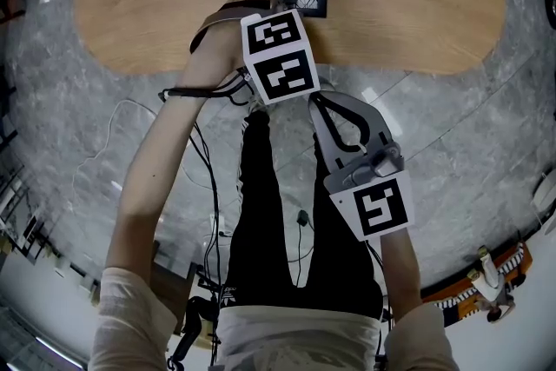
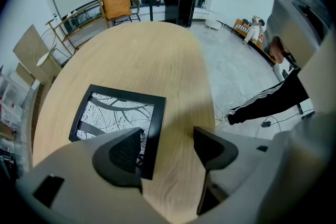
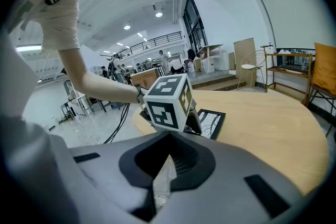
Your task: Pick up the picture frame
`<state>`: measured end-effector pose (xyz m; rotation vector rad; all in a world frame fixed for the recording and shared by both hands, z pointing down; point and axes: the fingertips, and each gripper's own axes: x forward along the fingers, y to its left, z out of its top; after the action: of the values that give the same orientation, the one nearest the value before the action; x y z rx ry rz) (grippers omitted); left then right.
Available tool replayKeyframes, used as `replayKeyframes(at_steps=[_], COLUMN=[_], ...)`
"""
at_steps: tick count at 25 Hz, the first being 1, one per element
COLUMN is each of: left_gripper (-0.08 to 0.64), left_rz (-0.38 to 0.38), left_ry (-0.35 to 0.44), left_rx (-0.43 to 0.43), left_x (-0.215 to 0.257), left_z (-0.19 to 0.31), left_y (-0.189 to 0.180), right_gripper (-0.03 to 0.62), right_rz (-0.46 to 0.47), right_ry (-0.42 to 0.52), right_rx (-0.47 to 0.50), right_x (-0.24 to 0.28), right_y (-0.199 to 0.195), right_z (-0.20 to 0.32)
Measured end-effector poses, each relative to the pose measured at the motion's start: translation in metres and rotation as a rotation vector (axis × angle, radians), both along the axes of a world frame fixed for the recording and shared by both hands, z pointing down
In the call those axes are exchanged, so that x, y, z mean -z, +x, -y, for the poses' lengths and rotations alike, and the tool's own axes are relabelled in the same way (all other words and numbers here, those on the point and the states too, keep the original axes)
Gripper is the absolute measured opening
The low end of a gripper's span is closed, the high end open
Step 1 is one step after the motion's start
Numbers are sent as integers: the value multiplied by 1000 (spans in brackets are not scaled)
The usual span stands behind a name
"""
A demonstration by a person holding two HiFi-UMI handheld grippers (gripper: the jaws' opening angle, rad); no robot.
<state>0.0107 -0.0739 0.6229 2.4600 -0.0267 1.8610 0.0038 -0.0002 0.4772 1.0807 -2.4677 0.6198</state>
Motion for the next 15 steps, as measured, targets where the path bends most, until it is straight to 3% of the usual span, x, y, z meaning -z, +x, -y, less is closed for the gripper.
replayKeyframes(at_steps=[15], left_gripper=[301], left_rz=[-16], left_ry=[38], left_rx=[-12], left_x=[-2], left_z=[-46], left_y=[-13], right_gripper=[5], right_rz=[-6], right_ry=[-16], right_rx=[6], right_x=[-2], right_y=[6], right_z=[-13])
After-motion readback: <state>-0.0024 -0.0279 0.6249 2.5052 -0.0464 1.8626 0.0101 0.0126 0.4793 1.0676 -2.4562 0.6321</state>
